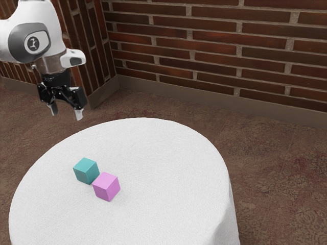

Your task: Pick up the blue block with one arm, and put the blue block on the pink block with one arm

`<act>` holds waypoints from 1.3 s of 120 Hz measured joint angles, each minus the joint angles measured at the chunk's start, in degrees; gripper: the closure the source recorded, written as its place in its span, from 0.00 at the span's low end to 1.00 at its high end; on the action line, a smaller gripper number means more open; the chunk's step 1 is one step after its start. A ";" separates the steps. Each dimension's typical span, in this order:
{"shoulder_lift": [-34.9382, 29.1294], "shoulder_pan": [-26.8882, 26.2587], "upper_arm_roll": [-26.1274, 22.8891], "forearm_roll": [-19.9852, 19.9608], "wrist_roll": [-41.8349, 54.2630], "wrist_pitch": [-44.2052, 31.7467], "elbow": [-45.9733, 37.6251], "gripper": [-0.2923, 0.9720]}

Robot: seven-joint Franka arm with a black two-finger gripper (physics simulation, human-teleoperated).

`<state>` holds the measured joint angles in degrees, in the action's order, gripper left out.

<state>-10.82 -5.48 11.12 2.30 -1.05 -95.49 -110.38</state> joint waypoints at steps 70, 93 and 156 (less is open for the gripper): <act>1.35 0.08 7.31 6.97 2.20 -27.55 -21.18 0.23; 6.80 0.13 7.42 8.12 4.42 -33.44 -21.42 0.23; 13.13 0.08 7.01 5.63 8.44 -42.19 -21.73 0.23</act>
<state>2.31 -5.40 18.13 7.93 7.39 -137.68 -132.10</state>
